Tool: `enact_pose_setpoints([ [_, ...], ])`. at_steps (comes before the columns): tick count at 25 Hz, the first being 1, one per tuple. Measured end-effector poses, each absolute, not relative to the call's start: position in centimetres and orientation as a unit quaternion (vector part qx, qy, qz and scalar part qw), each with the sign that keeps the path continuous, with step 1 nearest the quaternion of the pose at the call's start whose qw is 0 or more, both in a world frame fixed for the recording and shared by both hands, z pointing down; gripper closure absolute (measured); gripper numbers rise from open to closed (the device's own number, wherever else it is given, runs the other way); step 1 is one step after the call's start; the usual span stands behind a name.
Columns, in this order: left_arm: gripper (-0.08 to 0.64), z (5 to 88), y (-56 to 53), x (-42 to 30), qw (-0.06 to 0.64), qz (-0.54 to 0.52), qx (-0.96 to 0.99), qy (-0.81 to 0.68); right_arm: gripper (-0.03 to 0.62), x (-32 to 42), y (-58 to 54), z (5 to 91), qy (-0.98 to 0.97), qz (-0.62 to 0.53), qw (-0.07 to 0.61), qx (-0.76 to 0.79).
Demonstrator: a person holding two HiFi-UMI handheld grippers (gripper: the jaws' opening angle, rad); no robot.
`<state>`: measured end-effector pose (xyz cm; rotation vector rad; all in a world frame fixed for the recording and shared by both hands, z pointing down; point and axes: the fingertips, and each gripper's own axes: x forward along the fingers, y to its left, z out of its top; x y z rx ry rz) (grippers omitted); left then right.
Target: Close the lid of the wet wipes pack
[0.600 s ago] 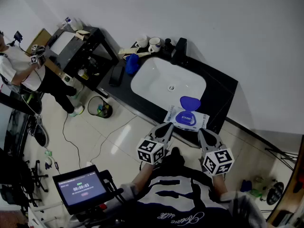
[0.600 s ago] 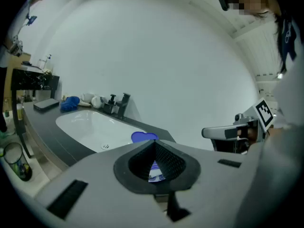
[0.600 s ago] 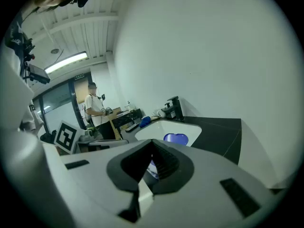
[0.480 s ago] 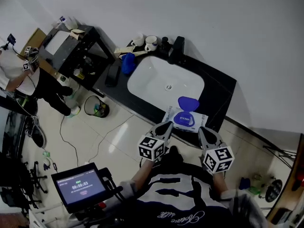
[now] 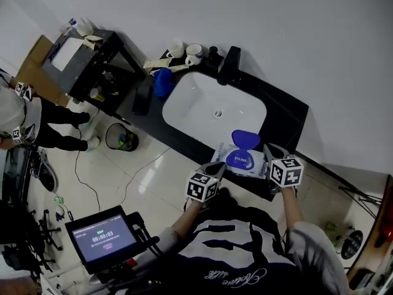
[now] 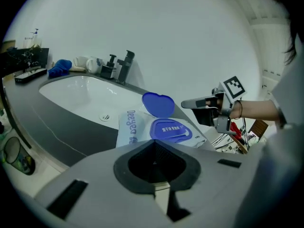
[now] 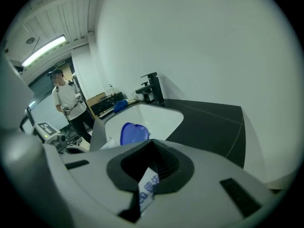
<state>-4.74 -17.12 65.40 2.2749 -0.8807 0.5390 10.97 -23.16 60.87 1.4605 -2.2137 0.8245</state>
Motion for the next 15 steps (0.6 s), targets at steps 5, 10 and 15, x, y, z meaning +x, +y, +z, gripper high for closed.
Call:
enact_pose_setpoints([
  [5, 0.560, 65.9, -17.3, -4.6, 0.318, 0.214, 0.866, -0.321, 0.594, 11.3, -26.8, 64.0, -0.768, 0.323, 0.207, 0.513],
  [10, 0.560, 65.5, -16.9, -4.3, 0.325, 0.210, 0.866, -0.317, 0.594, 10.0, -26.3, 63.1, -0.798, 0.303, 0.226, 0.470],
  [15, 0.560, 64.9, -15.9, -4.0, 0.324, 0.212, 0.866, -0.316, 0.594, 7.6, -23.0, 59.7, -0.847, 0.307, 0.170, 0.400],
])
